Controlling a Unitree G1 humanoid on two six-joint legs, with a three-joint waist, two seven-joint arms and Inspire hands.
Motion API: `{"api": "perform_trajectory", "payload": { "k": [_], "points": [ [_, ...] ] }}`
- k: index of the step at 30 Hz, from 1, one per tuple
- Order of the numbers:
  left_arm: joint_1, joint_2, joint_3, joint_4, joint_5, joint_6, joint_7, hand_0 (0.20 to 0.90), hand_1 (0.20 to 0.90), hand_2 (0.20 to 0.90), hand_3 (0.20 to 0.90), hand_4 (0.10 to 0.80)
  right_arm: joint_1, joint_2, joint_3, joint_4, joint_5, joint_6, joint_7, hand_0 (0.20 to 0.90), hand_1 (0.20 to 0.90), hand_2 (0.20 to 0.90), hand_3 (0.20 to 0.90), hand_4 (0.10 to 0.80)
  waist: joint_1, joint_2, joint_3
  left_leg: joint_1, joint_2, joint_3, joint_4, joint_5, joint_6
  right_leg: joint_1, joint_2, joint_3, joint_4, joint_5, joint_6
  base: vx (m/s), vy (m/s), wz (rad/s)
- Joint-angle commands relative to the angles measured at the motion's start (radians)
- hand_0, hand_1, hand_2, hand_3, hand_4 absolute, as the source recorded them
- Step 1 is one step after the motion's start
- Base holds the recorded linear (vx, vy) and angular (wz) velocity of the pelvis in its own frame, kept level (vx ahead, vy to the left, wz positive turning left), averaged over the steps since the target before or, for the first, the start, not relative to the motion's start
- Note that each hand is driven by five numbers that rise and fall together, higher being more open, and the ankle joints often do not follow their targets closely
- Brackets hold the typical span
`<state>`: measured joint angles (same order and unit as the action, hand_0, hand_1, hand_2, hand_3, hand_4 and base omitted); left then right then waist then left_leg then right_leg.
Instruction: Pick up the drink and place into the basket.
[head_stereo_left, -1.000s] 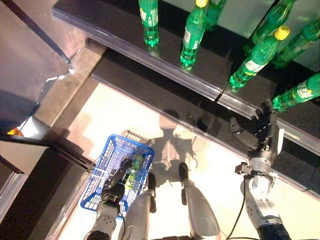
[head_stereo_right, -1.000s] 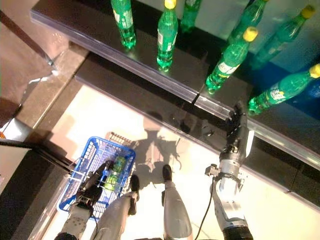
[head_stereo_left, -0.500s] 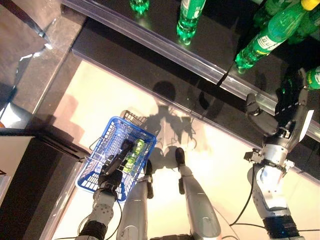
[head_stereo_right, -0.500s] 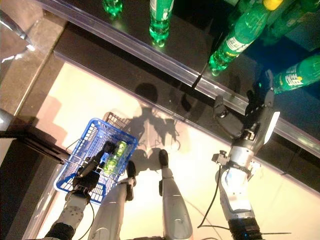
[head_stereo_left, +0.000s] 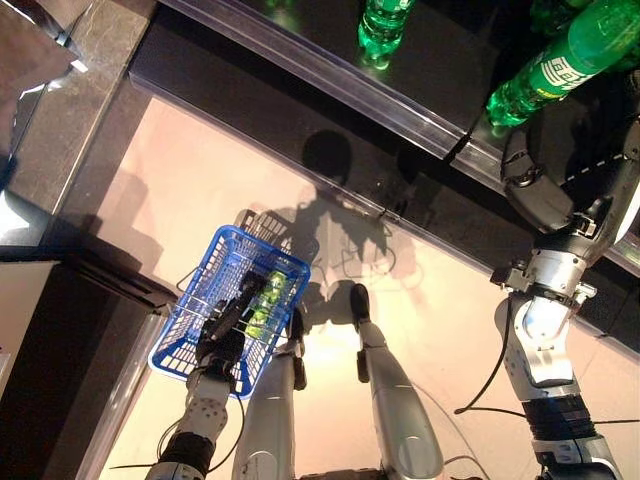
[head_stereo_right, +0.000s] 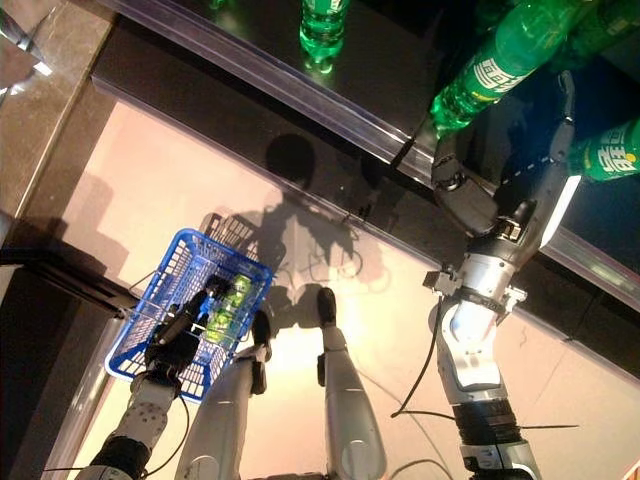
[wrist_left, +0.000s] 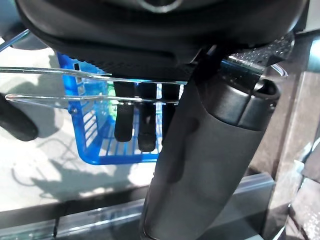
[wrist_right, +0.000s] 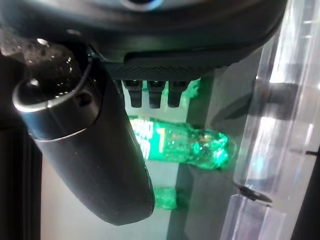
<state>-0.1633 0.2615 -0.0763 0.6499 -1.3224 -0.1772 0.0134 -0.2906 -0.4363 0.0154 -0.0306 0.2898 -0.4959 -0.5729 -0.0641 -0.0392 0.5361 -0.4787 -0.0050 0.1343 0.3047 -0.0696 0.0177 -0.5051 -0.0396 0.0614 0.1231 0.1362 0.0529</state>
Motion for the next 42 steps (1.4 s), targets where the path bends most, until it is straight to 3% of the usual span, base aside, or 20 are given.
{"api": "perform_trajectory", "payload": {
  "k": [1, 18, 42],
  "points": [
    [-0.005, 0.098, 0.056, -0.187, -0.014, -0.104, -0.065, 0.300, 0.300, 0.300, 0.200, 0.100, -0.064, -0.070, -0.089, -0.143, 0.049, -0.077, -0.025, 0.900, 0.900, 0.900, 0.900, 0.800, 0.005, 0.008, -0.016, -0.029, -0.060, -0.013, 0.062, -0.042, 0.042, 0.078, 0.065, -0.061, 0.014, -0.085, 0.017, 0.032, -0.007, 0.00],
    [-0.050, 0.115, 0.044, -0.133, -0.032, -0.067, -0.084, 0.300, 0.300, 0.300, 0.200, 0.100, -0.183, -0.109, -0.140, 0.002, 0.265, -0.041, 0.031, 0.900, 0.900, 0.900, 0.900, 0.800, 0.022, 0.009, -0.016, -0.012, -0.063, -0.025, 0.079, -0.056, 0.040, 0.093, 0.056, -0.079, 0.024, -0.090, 0.016, 0.009, 0.003, 0.00],
    [-0.116, 0.157, 0.019, -0.070, -0.077, -0.028, -0.109, 0.300, 0.300, 0.300, 0.200, 0.100, -0.354, -0.270, -0.105, 0.264, 0.286, 0.061, 0.018, 0.900, 0.900, 0.900, 0.900, 0.800, 0.043, 0.013, -0.016, -0.045, -0.077, -0.055, 0.109, -0.074, 0.047, 0.038, 0.038, -0.100, 0.072, -0.100, 0.012, 0.006, 0.004, 0.02]
  ]
}}
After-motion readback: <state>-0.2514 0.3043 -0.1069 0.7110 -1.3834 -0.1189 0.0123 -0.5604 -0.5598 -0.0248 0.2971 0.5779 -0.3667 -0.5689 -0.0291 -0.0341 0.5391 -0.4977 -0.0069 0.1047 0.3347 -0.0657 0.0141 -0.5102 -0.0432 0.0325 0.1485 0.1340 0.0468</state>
